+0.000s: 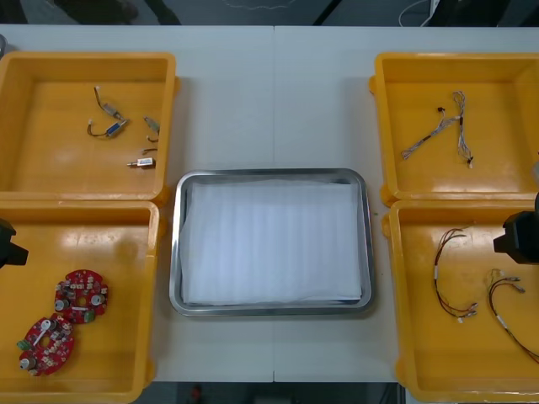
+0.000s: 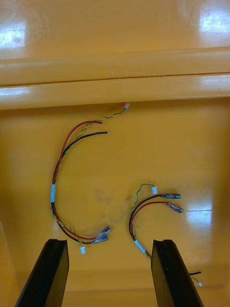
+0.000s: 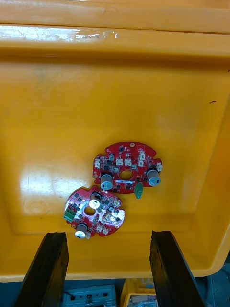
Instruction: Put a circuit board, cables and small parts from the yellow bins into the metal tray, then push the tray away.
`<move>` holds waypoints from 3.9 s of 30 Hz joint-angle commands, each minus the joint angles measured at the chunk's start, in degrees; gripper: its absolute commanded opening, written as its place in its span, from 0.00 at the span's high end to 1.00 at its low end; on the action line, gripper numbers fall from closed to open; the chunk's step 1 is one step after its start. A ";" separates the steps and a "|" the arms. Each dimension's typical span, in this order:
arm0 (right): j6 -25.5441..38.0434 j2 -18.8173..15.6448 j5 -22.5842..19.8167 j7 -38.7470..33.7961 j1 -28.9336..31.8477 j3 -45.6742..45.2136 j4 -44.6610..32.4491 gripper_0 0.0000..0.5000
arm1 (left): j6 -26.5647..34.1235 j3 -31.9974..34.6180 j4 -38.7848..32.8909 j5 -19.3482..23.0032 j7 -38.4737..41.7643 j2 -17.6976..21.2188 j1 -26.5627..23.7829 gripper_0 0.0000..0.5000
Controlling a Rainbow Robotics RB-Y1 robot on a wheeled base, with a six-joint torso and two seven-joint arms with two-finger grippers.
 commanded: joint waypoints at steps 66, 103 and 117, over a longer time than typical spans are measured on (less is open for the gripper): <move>0.16 -1.57 -0.49 1.82 1.37 -1.73 0.00 0.00 | -0.23 -0.20 -0.73 -1.57 -5.36 1.89 2.58 0.00; -12.90 -7.20 -9.63 18.34 22.73 -6.38 -6.59 0.00 | -36.01 -10.74 2.88 -10.45 -14.76 5.84 25.17 0.00; -27.31 -12.47 -9.02 25.64 31.25 0.65 -4.48 0.00 | -43.30 -16.37 8.06 -13.70 -16.17 5.93 25.26 0.00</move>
